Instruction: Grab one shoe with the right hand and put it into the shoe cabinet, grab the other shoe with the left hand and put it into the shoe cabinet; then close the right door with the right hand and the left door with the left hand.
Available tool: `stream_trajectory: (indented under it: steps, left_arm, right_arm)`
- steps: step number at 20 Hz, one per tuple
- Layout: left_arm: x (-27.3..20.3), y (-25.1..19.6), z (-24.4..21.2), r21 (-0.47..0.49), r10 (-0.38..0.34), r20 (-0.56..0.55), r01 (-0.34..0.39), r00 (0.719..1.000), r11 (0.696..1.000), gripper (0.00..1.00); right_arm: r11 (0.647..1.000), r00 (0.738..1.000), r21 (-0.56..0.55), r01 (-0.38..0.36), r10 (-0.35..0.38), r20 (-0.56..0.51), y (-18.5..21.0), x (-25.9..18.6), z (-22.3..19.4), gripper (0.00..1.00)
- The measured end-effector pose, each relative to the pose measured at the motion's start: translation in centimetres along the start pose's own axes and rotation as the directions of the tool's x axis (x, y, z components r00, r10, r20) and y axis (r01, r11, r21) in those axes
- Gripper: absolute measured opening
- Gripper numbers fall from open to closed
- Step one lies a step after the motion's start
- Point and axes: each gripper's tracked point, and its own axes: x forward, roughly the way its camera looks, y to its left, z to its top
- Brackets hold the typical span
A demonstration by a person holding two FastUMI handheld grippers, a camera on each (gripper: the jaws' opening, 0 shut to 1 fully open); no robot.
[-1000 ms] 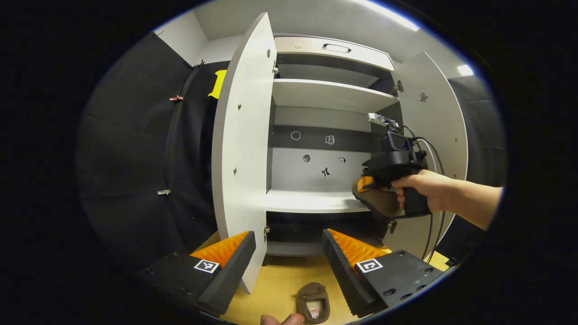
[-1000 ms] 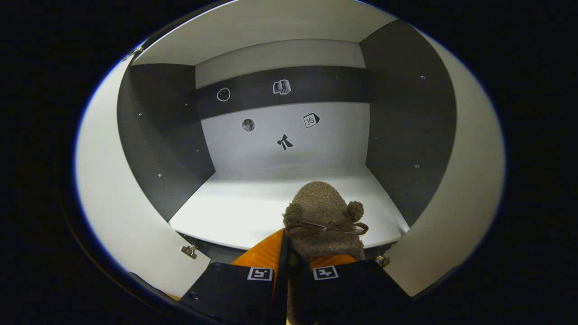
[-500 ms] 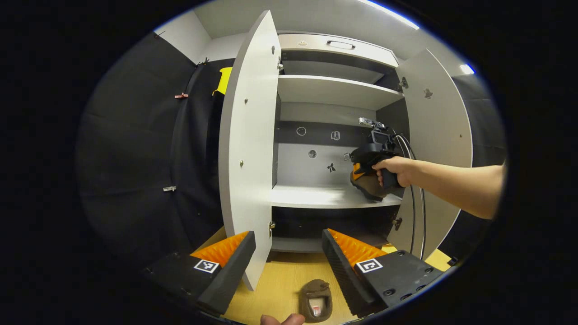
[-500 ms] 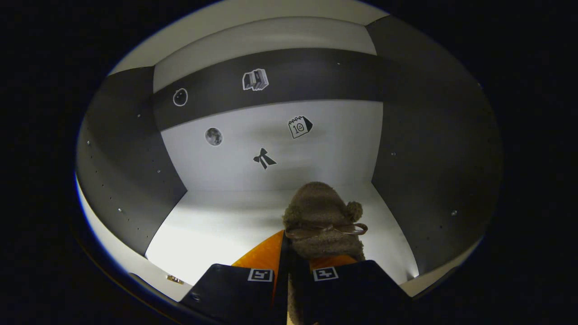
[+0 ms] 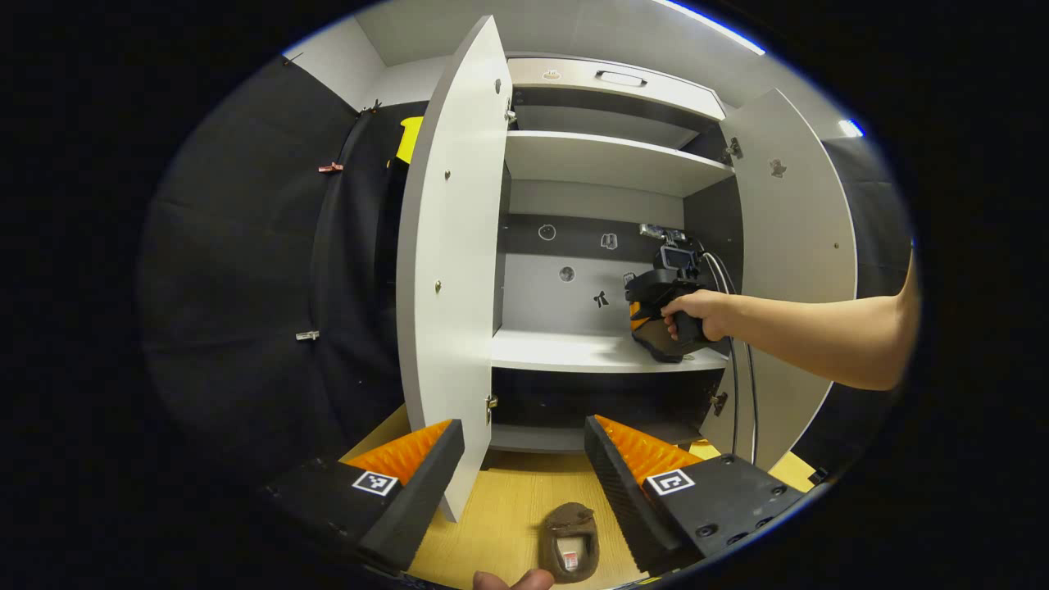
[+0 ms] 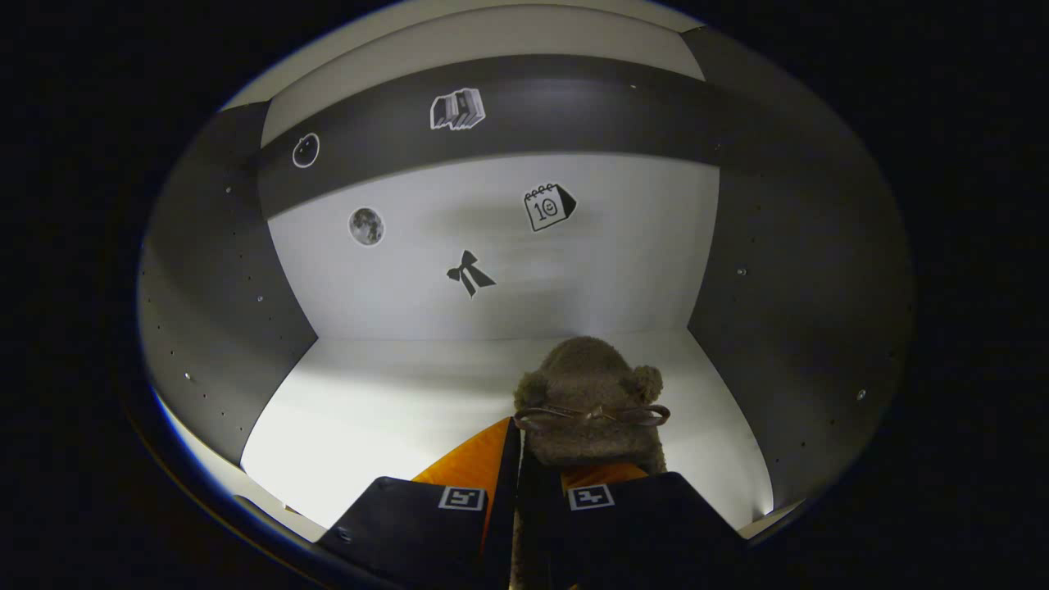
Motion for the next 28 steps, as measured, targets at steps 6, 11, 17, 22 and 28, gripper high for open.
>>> stream_trajectory:
  steps: [6, 11, 17, 22, 28]
  left_arm:
    - [0.3, -0.8, -0.3, 0.03, -0.028, -0.009, 0.028, 1.0, 0.999, 0.94]
    - [0.3, -1.9, -1.6, 0.038, -0.075, -0.052, 0.077, 0.996, 0.996, 0.94]
    - [0.9, -2.1, -6.4, 0.016, -0.103, -0.156, 0.107, 0.982, 0.994, 0.94]
    - [1.4, -2.2, -15.2, -0.01, -0.108, -0.308, 0.11, 0.945, 0.994, 0.95]
    - [2.2, -3.0, -25.3, 0.011, -0.163, -0.49, 0.193, 0.856, 0.981, 0.94]
  right_arm:
    - [0.998, 0.999, 0.041, -0.053, 0.053, -0.006, 0.9, -4.0, -0.4, 0.56]
    - [0.994, 0.987, 0.047, -0.094, 0.087, 0.138, 1.1, -9.9, 1.1, 0.97]
    - [0.994, 0.936, -0.012, -0.105, 0.103, 0.336, 1.3, -20.2, 0.4, 0.98]
    - [0.988, 0.902, 0.018, -0.151, 0.131, 0.411, 1.1, -27.6, -2.5, 0.98]
    - [0.992, 0.869, -0.02, -0.127, 0.121, 0.48, -1.2, -33.3, -4.2, 0.98]
